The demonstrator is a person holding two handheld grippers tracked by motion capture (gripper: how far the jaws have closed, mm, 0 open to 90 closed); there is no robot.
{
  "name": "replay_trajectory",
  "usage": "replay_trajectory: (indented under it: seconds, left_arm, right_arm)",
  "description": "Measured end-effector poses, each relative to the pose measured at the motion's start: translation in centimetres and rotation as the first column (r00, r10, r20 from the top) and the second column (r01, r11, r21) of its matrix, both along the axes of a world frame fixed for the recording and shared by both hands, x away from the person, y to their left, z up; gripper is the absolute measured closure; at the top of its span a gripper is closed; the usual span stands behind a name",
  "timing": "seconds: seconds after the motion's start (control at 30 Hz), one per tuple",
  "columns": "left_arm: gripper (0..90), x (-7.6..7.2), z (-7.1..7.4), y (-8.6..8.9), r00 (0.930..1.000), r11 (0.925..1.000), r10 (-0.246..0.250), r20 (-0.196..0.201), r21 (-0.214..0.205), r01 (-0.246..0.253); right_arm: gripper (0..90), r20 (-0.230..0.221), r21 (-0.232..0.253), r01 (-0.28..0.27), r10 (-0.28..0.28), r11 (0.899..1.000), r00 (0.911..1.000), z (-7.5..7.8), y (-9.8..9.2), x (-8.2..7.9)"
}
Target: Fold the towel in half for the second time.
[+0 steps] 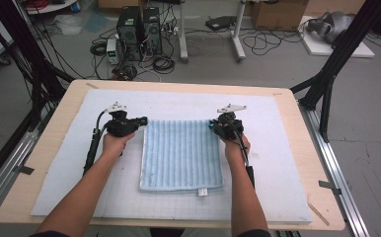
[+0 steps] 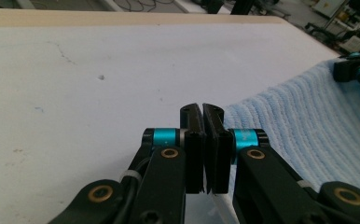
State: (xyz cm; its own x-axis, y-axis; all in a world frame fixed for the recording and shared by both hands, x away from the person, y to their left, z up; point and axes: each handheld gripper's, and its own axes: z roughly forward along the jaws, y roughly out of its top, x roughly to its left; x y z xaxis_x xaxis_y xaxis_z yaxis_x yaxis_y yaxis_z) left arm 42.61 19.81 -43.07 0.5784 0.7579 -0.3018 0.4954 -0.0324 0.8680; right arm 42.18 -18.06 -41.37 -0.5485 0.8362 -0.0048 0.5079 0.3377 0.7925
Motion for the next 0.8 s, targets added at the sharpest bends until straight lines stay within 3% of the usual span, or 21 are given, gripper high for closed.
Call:
replay_trajectory:
  seconds: [0.13,0.27,0.47,0.8]
  left_arm:
    - [86.9,-0.6,0.8,0.1,0.9998,0.9999,-0.016,0.016,-0.004,0.016]
    - [86.9,-1.8,1.6,0.0,0.9991,0.9988,-0.022,0.037,-0.043,0.024]
    - [86.9,-3.3,2.7,-0.1,0.9969,0.9976,-0.051,0.06,-0.043,0.054]
    - [86.8,-6.7,2.8,0.2,0.9926,0.9936,-0.097,0.074,-0.051,0.101]
  right_arm:
    - [83.2,0.013,0.01,-0.009,0.009,1.0,0.9999,0.5,0.0,-0.6]
    - [83.4,0.033,0.029,-0.016,0.015,0.999,0.9993,1.0,-0.4,-1.6]
    - [83.4,0.055,0.044,-0.038,0.036,0.998,0.9978,1.8,-0.8,-3.0]
    - [83.3,0.085,0.063,-0.083,0.077,0.995,0.9934,2.2,-1.4,-6.3]
